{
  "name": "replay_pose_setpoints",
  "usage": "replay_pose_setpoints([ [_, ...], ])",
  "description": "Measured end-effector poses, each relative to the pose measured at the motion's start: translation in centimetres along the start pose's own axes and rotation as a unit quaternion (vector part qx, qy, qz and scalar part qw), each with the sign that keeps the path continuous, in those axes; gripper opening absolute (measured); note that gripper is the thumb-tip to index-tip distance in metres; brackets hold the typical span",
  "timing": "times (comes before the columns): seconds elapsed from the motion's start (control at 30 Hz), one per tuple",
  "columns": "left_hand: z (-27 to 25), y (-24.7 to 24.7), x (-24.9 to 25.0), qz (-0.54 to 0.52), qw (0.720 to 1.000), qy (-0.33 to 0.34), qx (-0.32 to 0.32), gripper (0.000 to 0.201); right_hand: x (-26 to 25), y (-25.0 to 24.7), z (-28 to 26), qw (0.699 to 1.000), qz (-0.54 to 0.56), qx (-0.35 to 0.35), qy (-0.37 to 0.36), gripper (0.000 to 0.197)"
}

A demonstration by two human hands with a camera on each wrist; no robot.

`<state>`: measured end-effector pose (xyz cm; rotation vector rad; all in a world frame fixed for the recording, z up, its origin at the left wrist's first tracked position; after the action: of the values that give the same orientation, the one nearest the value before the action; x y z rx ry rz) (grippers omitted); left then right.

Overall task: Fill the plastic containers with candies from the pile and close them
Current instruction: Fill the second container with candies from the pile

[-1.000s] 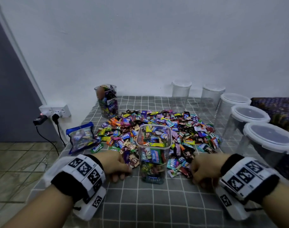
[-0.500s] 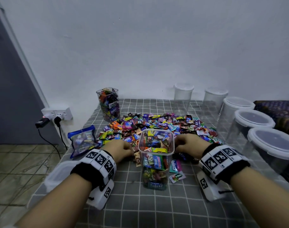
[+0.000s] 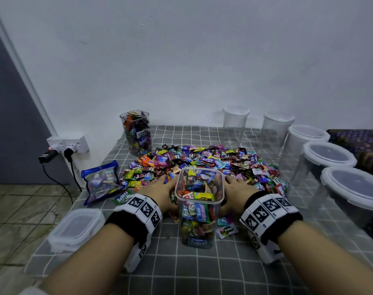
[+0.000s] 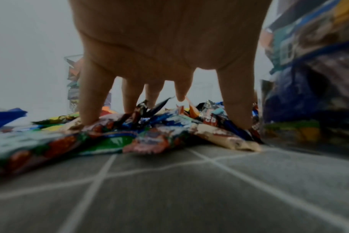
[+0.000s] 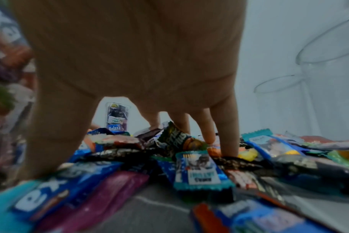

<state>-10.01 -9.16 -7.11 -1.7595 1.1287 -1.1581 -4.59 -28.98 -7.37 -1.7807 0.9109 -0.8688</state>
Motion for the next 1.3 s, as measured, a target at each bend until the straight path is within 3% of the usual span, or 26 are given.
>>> replay_pose_setpoints([
  [0.23,-2.9,-1.4,2.4,0.047,0.999,0.016,0.011,0.04,-0.6,0.1,0.7,0.999,-0.014,0.035,-0.03,0.088],
  [0.47,-3.8,-2.2,2.9,0.037,0.998,-0.016,0.053,0.013,-1.4,-1.0,0.4,0.997,-0.007,0.069,-0.029,0.038],
  [0.6,-3.8,-2.4,3.0,0.032,0.997,-0.008,0.068,0.014,-1.2,-1.8,-0.2,0.996,0.004,0.09,-0.026,0.025],
  [0.93,-3.0,-2.7,2.4,-0.006,0.994,-0.007,0.105,0.025,-1.0,-2.7,-1.0,0.992,0.039,0.117,-0.004,0.022],
  [1.3,-2.9,-3.4,1.3,-0.116,0.967,0.04,0.222,0.022,0.5,-3.8,-2.0,0.966,0.129,0.223,0.039,0.022],
])
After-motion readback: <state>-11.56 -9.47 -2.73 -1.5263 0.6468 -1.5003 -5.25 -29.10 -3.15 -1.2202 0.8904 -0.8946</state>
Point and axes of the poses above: each hand's wrist, its own z-axis towards the middle knuckle, its own y-axis out of the palm, x = y × z, the point moved 6 cm from there along z, towards the middle knuckle, and after that the axes turned 13 degrees about -z, right-handed, at the moved point
